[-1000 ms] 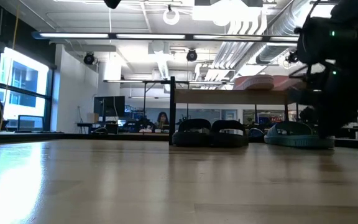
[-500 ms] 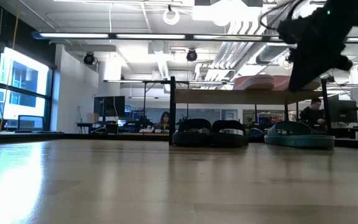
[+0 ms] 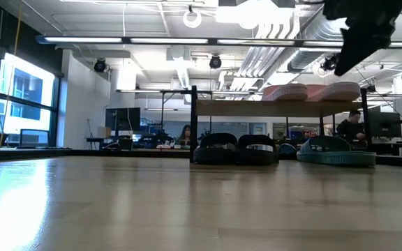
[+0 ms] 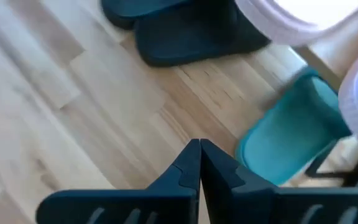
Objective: Pick and place slides into the shelf
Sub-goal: Put the green slide under the shelf
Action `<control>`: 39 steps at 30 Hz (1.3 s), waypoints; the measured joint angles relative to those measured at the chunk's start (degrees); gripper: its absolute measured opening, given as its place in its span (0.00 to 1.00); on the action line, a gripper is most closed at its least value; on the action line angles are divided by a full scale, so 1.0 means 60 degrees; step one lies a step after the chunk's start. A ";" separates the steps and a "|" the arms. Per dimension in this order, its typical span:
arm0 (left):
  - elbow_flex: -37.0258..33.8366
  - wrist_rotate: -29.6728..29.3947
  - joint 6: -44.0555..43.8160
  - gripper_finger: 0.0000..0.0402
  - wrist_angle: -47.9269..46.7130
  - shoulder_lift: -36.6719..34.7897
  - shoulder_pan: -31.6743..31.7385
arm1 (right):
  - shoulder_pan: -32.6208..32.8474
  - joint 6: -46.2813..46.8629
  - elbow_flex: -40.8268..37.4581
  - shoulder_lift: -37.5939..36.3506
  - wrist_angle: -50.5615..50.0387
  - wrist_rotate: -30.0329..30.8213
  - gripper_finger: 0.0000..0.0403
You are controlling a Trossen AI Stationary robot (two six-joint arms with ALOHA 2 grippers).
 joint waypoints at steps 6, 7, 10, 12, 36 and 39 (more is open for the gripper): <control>0.1657 0.1223 -0.1778 0.04 -0.2610 0.2445 -0.0708 | 0.0439 -0.1281 0.0000 -0.1448 0.0076 -0.0316 0.00; 0.1895 0.1522 -0.2142 0.03 -0.2944 0.2809 -0.0790 | 0.0521 -0.1402 0.0000 -0.1685 0.0084 -0.0318 0.00; 0.2414 0.2573 -0.3244 0.01 -0.3442 0.3758 -0.1033 | 0.0663 -0.1869 0.0000 -0.2337 0.0076 -0.0295 0.00; 0.2507 0.3212 -0.3995 0.01 -0.3387 0.4177 -0.1203 | 0.0735 -0.2056 0.0000 -0.2681 0.0080 -0.0289 0.00; 0.1571 0.6379 -0.9586 0.28 -0.3313 0.5009 -0.4417 | 0.0730 -0.3065 -0.0007 -0.3337 0.0087 -0.0034 0.00; 0.1138 0.6329 -0.9972 0.37 -0.2946 0.5009 -0.4473 | 0.0730 -0.3065 -0.0007 -0.3337 0.0087 0.0010 0.00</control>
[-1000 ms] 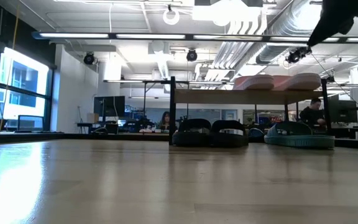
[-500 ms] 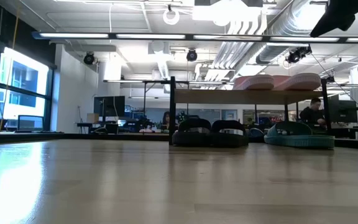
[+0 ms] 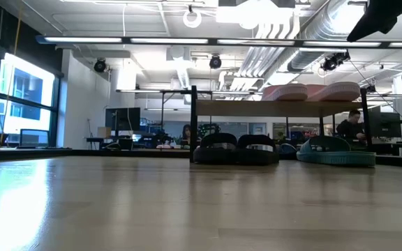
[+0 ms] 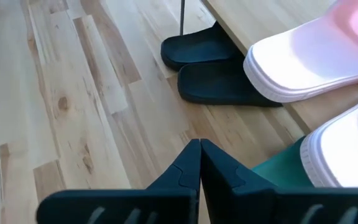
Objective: Pick and place slides into the shelf
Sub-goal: Put the green slide under the shelf
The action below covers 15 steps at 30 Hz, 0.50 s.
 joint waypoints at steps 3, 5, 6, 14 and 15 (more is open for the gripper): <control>-0.0531 -0.0010 -0.0100 0.44 0.0329 0.0000 0.0027 | 0.0000 0.0000 0.0000 0.0000 0.0000 -0.0005 0.00; -0.0937 0.0001 -0.0100 0.48 0.0971 0.0004 0.0081 | 0.0000 0.0000 0.0000 0.0000 0.0000 -0.0027 0.00; -0.1098 0.0036 -0.0103 0.50 0.1326 0.0004 0.0138 | 0.0000 0.0000 0.0000 0.0000 0.0000 -0.0057 0.00; -0.2477 0.0728 -0.0596 0.57 0.3027 0.0150 0.0152 | 0.0000 0.0000 0.0000 0.0000 0.0000 -0.0057 0.00; -0.2622 0.0981 -0.0669 0.57 0.2973 0.0200 0.0155 | 0.0000 0.0000 0.0000 0.0000 0.0000 -0.0046 0.00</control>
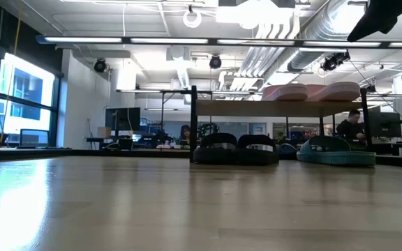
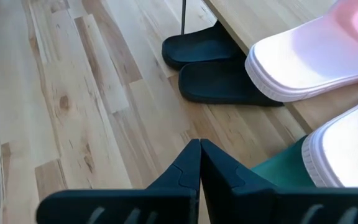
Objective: Pick and place slides into the shelf
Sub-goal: Put the green slide under the shelf
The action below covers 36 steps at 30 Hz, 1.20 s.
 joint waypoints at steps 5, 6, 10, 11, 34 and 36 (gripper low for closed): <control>-0.0523 0.0387 -0.0216 0.55 0.0367 0.0221 -0.0003 | 0.0000 0.0001 0.0000 0.0000 0.0003 0.0034 0.00; -0.0559 0.0314 -0.0198 0.54 0.0547 0.0263 -0.0003 | 0.0000 0.0010 0.0000 0.0004 0.0004 0.0032 0.00; -0.0555 0.0107 -0.0129 0.51 0.0497 0.0493 -0.0003 | 0.0000 0.0077 0.0000 0.0002 0.0002 0.0024 0.00; -0.0555 0.0103 -0.0075 0.50 0.0425 0.0538 -0.0003 | 0.0000 0.0087 0.0000 0.0004 0.0000 0.0011 0.00; -0.0555 -0.0410 -0.0136 0.06 -0.0437 0.0561 -0.0003 | 0.0000 0.0091 0.0000 0.0066 0.0004 -0.0001 0.00; -0.0555 -0.0427 -0.0146 0.03 -0.0409 0.0561 -0.0003 | 0.0000 0.0087 -0.0004 0.0066 0.0004 -0.0005 0.00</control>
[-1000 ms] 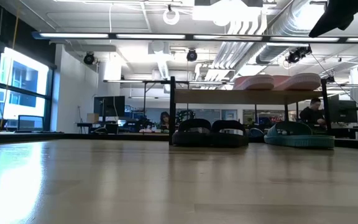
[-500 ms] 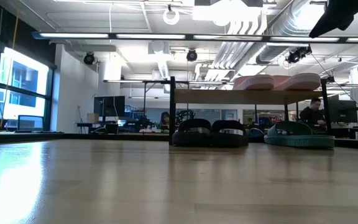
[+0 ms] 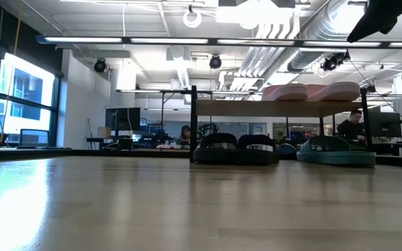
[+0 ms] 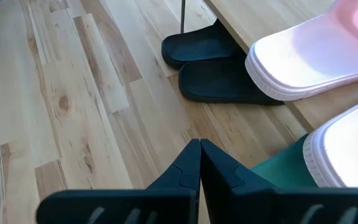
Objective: Pick and place slides into the shelf
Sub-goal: Put the green slide under the shelf
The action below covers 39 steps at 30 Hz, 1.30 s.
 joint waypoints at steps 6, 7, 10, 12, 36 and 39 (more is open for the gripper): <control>0.0552 -0.0530 0.0001 0.01 -0.0729 0.0007 0.0000 | 0.0000 -0.0004 0.0004 0.0000 0.0000 0.0004 0.00; 0.0817 -0.0773 -0.0013 0.02 -0.1035 0.0010 0.0000 | 0.0000 -0.0004 0.0004 0.0000 0.0000 0.0004 0.00; 0.1847 -0.1548 -0.0032 0.01 -0.2403 0.0011 0.0095 | 0.0000 -0.0005 0.0004 0.0000 0.0000 0.0004 0.00; 0.2658 -0.2203 -0.0041 0.01 -0.3116 0.0011 0.0184 | 0.0000 -0.0018 0.0004 0.0000 -0.0002 0.0047 0.00; 0.9508 -0.9634 1.4037 0.00 0.2024 -0.0266 0.5084 | 0.0002 0.1015 0.0002 -0.0037 -0.0204 0.0483 0.00; 0.9515 -0.8773 1.5711 0.00 0.2715 -0.0021 0.5910 | 0.0000 0.1626 0.0000 -0.0141 -0.0706 0.0601 0.00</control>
